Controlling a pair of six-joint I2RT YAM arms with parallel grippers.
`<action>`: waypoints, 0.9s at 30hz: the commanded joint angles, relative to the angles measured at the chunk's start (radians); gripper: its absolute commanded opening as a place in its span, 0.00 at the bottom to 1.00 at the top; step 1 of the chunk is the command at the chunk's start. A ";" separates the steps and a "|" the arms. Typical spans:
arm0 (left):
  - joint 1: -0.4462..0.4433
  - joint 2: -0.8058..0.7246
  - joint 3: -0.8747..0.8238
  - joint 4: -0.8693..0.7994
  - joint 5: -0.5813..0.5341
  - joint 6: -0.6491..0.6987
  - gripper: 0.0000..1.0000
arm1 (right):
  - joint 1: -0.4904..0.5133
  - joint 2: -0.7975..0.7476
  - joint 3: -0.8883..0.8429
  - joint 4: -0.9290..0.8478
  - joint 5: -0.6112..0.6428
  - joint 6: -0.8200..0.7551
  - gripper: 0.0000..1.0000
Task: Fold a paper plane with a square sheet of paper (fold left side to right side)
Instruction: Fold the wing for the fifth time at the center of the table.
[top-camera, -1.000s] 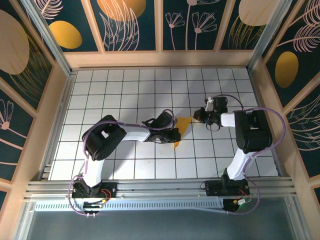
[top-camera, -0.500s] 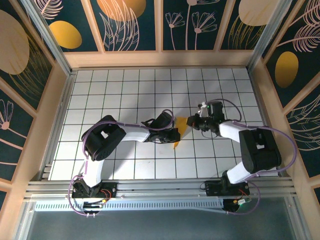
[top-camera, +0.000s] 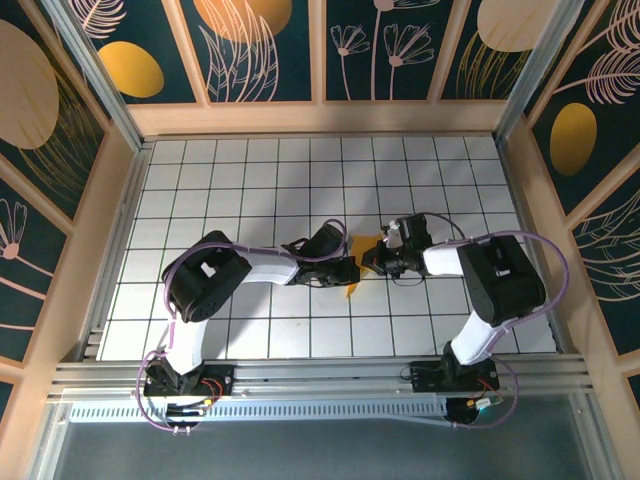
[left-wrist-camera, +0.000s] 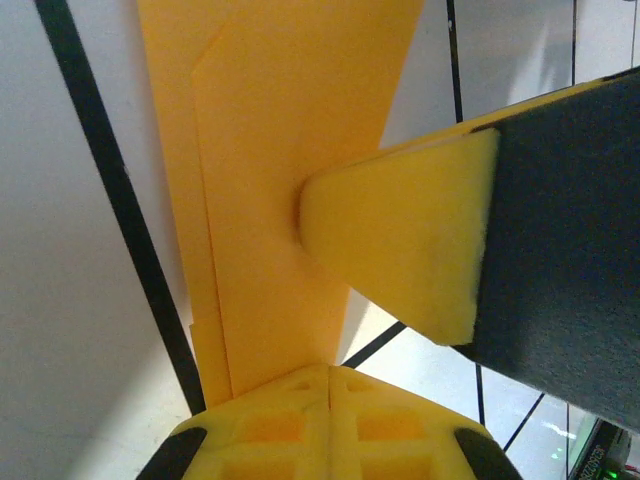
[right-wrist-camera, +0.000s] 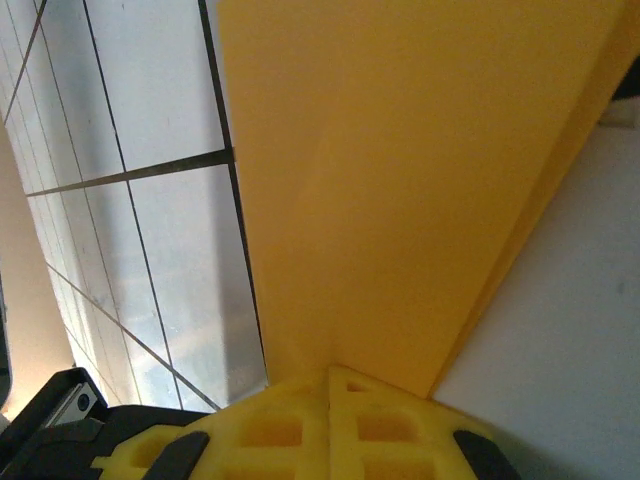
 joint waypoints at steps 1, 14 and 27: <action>0.009 -0.006 -0.025 -0.115 -0.014 -0.005 0.01 | 0.006 0.031 0.020 -0.057 0.053 -0.035 0.00; 0.018 -0.090 -0.019 -0.031 0.142 -0.047 0.06 | 0.006 0.082 0.024 -0.092 0.090 -0.069 0.00; 0.015 -0.051 -0.041 0.000 0.187 -0.065 0.04 | 0.007 0.099 0.031 -0.108 0.104 -0.083 0.00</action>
